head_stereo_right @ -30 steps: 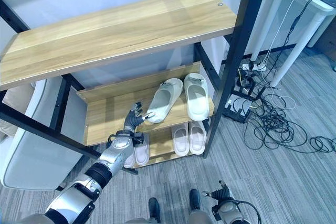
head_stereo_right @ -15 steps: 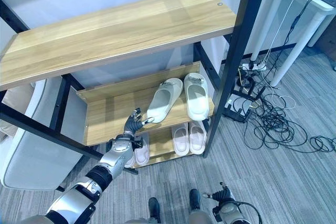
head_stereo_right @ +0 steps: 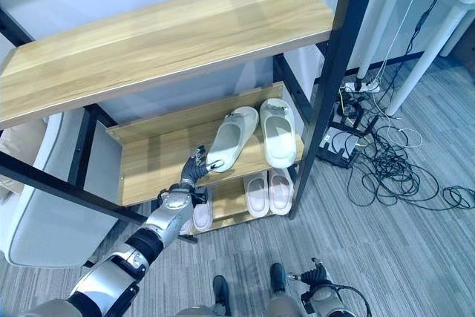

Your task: Arrange the slippers neatly on the shoe rack.

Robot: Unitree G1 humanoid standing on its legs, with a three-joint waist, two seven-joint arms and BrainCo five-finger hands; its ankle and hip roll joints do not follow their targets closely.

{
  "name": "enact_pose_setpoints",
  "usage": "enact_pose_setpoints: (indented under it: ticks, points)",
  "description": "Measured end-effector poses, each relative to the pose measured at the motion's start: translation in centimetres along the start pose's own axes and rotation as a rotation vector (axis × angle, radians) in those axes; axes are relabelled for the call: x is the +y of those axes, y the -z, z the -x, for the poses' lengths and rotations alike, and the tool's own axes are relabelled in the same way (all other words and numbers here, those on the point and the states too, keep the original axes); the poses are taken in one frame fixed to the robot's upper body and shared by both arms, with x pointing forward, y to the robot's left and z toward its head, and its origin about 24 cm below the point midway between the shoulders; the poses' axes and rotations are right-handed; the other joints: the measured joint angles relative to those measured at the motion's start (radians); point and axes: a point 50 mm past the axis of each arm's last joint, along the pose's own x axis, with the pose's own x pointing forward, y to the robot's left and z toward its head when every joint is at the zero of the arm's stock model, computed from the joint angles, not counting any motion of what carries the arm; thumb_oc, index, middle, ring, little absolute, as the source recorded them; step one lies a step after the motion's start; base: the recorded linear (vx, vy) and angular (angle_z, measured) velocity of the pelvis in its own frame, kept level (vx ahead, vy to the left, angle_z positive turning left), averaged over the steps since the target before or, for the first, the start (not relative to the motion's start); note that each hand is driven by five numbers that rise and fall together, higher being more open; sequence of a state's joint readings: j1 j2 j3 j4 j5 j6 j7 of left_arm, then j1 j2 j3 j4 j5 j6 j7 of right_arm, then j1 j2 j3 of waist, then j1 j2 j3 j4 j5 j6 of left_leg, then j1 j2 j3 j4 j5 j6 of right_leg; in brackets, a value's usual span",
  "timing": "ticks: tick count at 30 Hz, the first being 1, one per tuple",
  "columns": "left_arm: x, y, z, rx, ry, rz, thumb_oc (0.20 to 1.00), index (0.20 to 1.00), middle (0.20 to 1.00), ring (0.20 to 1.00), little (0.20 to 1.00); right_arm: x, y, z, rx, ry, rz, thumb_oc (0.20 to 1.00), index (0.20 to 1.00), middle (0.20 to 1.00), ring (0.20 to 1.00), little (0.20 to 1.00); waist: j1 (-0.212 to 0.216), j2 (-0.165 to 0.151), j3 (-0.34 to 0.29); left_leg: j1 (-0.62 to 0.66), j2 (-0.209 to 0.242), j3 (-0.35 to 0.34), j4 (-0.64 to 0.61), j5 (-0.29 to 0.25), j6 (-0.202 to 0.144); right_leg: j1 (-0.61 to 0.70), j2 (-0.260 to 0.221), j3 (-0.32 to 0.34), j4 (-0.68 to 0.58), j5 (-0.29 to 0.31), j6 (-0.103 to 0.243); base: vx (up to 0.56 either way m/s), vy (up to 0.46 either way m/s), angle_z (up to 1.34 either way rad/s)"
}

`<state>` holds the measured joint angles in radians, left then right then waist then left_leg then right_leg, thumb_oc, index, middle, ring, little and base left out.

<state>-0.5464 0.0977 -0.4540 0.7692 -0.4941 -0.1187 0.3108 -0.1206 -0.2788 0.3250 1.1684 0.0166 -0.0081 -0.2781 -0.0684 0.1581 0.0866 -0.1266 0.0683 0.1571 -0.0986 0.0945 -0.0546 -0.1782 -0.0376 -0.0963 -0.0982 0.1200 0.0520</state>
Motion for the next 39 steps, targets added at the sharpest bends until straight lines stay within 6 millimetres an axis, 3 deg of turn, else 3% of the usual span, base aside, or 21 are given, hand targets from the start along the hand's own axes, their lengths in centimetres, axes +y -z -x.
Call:
enact_pose_setpoints:
  ticks: [16, 28, 39]
  points:
    - [-1.2, -1.0, 0.0, -0.015, 0.041, 0.087, 1.000, 1.000, 1.000, 1.000, 1.000, 0.0, 0.0, 0.0, 0.002, 0.000, 0.000, 1.000, 1.000, 1.000, 1.000, 1.000, -0.001, 0.007, 0.022, 0.003, 0.000, 0.001, 0.004, 0.004, 0.007, 0.009, 0.000, 0.000, 0.000, -0.004, 0.004, 0.00, 0.000, 0.00]
    - [-2.8, -1.3, 0.4, -0.030, 0.096, 0.102, 1.000, 1.000, 1.000, 1.000, 1.000, -0.2, -1.6, -0.3, -0.043, -0.002, -0.009, 1.000, 1.000, 1.000, 1.000, 1.000, -0.006, 0.008, 0.032, 0.013, 0.001, 0.000, 0.004, 0.005, 0.009, 0.019, 0.001, 0.000, 0.003, -0.004, 0.004, 0.00, 0.000, 0.00]
    - [-3.0, -1.3, 0.4, -0.029, 0.101, 0.099, 1.000, 1.000, 1.000, 1.000, 1.000, -0.2, -1.6, -0.3, -0.043, -0.003, -0.011, 1.000, 1.000, 1.000, 1.000, 1.000, -0.009, 0.006, 0.034, 0.022, 0.001, 0.000, 0.004, 0.005, 0.009, 0.027, 0.001, 0.000, 0.005, -0.004, 0.004, 0.00, 0.000, 0.00]
